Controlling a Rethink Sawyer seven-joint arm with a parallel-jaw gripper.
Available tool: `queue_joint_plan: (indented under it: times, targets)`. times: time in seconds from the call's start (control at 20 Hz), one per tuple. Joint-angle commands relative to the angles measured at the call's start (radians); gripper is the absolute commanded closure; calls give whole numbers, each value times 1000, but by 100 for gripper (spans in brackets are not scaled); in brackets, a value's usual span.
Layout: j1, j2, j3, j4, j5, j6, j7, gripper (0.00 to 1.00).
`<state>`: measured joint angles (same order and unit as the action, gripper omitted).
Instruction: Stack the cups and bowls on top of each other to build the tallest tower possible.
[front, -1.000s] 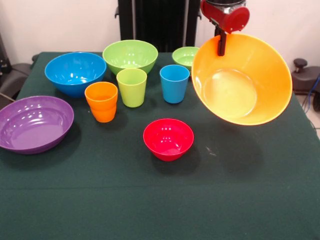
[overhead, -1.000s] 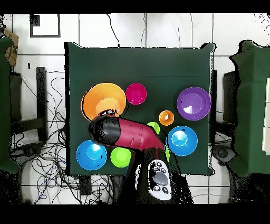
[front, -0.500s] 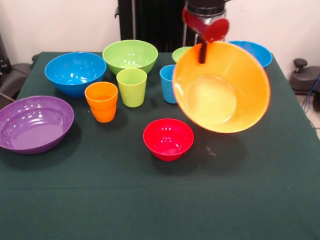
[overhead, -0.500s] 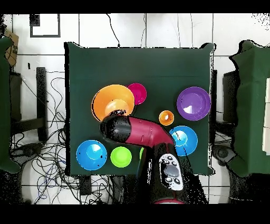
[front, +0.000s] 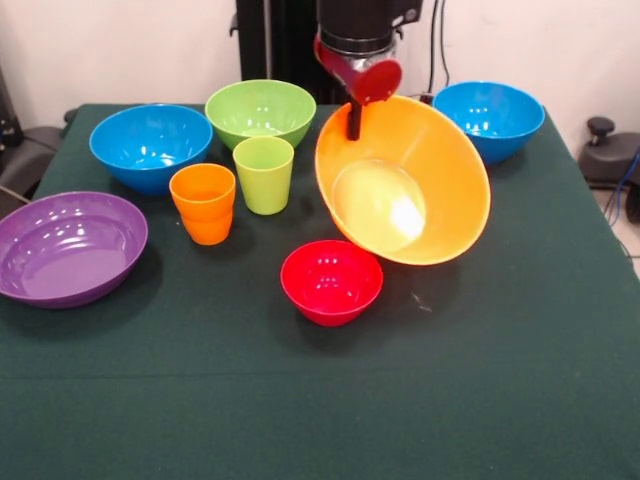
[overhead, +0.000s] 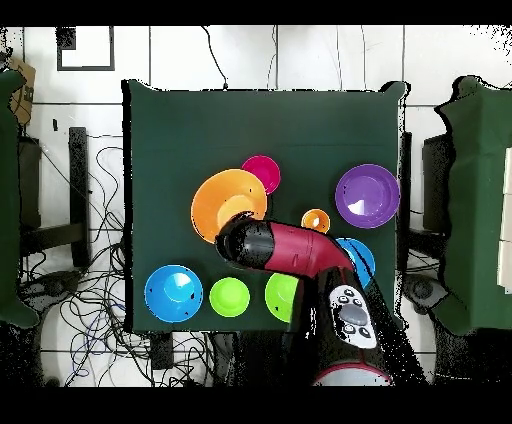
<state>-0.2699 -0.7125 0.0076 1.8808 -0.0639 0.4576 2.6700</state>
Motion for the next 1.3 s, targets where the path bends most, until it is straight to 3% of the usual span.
queue_joint_plan:
  times: [0.05,0.35,0.8,1.3]
  targets:
    - [-24,33,130,-50,-73,-51,-116,100]
    - [-61,14,164,-43,-72,-26,-127,100]
    - [-78,-179,216,-8,2,238,-143,100]
    - [-94,-173,235,-70,-20,300,-143,100]
